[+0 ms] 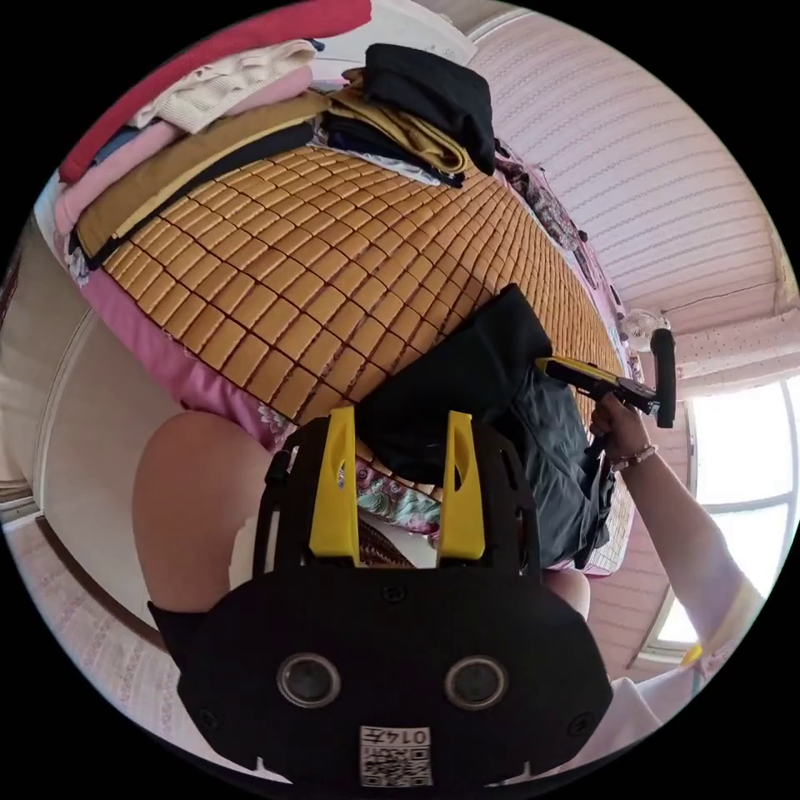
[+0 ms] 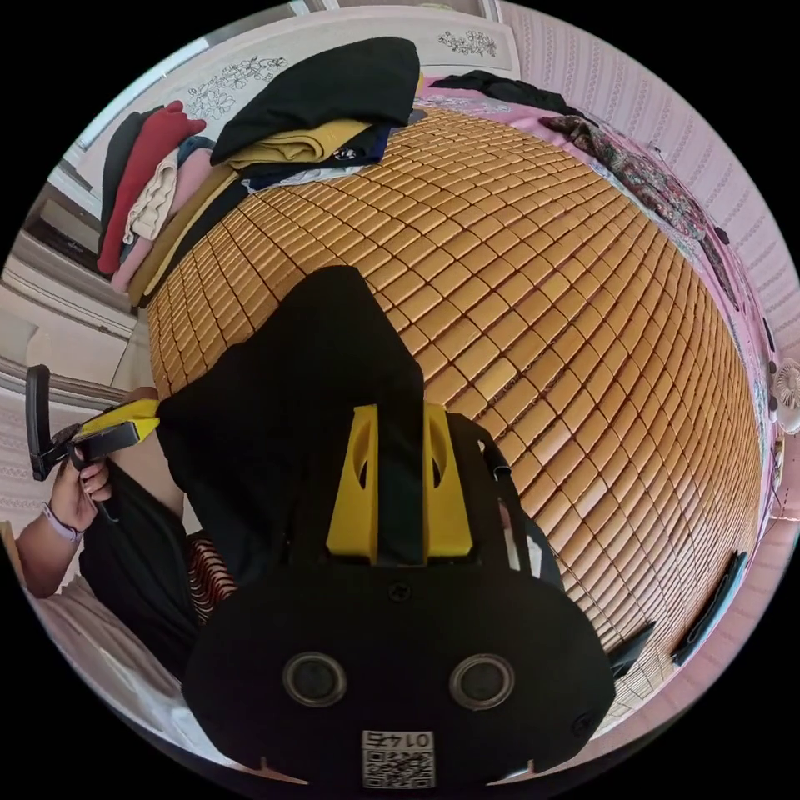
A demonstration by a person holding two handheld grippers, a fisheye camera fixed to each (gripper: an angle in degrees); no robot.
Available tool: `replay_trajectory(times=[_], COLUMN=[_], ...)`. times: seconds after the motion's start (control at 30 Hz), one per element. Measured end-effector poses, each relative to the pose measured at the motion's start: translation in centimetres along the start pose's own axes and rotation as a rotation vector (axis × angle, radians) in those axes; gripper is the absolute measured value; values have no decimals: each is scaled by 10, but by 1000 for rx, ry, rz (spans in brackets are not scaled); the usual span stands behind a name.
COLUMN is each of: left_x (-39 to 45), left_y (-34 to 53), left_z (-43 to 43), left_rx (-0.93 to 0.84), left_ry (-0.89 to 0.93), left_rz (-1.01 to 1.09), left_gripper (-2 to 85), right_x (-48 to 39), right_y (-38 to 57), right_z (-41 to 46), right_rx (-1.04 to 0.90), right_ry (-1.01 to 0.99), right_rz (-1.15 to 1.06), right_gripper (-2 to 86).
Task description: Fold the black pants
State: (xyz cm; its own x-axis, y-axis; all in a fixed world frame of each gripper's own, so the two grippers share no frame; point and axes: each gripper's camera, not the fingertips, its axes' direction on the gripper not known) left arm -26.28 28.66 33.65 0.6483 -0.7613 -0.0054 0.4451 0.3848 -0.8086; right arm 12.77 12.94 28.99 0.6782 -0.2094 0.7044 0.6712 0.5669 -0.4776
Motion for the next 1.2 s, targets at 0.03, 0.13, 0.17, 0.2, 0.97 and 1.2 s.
replay_trajectory(times=[0.03,0.13,0.17,0.2,0.97,1.2], left_x=[6,19,19,19,172,355], left_y=[0,5,8,10,112,172], left_z=[6,10,7,5,-141,-273], left_rx=[-33,-53,-43,-36,185,327], left_ry=[-79,-178,-169,-152,658,1393], left_rz=[34,136,154,164,1054,1461], left_gripper=[130,86,62,48,-10,-10], right_x=[-1,2,4,7,59,-11], right_y=[10,49,58,77,374,431], right_z=[-4,-33,-40,-54,-246,-582], right_rx=[9,132,160,217,938,1485], right_ry=[-21,-74,-93,-125,21,519], right_rz=[-6,-1,8,25,545,338], right_gripper=[33,19,18,15,10,10])
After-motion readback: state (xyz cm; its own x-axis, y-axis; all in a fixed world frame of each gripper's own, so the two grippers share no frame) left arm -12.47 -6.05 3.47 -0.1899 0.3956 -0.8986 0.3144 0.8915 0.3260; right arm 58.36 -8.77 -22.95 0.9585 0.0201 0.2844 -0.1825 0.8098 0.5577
